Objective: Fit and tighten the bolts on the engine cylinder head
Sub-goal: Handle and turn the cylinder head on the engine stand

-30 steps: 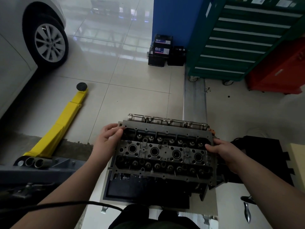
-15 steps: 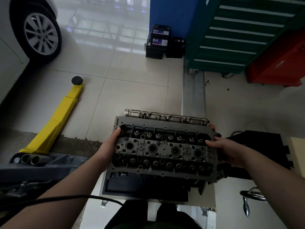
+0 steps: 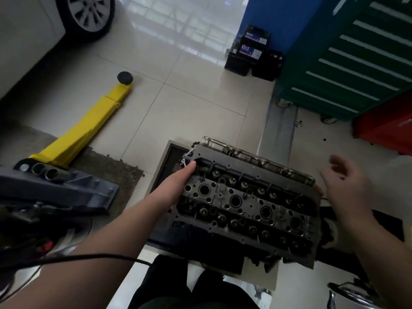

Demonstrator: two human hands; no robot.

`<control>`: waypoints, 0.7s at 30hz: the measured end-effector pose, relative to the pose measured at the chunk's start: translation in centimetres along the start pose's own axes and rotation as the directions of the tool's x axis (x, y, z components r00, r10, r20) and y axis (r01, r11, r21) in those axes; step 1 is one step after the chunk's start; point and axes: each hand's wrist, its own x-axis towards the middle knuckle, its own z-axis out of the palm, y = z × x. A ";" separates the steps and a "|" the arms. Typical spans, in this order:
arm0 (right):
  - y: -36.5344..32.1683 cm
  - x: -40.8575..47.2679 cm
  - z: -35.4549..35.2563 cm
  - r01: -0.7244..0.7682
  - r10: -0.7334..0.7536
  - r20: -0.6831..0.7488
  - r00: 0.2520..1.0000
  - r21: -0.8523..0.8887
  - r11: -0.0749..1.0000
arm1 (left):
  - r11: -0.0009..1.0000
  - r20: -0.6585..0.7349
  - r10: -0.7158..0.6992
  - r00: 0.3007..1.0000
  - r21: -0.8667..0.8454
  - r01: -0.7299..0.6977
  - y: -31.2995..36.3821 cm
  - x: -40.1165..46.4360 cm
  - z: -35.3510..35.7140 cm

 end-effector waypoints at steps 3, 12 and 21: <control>-8.7 -1.8 6.5 0.447 -0.434 0.207 0.877 -0.019 0.894 | 0.987 -0.018 0.143 0.990 0.077 -0.141 -1.8 -0.4 -1.9; -18.5 -2.2 23.4 0.895 -0.294 0.859 0.420 -0.340 0.288 | 0.793 -0.099 0.002 0.995 -0.605 -0.062 -9.5 0.8 0.0; -19.9 -1.2 25.5 0.851 -0.173 0.868 0.465 -0.384 0.357 | 0.765 -0.161 -0.045 0.986 -0.640 -0.069 -9.5 1.2 0.9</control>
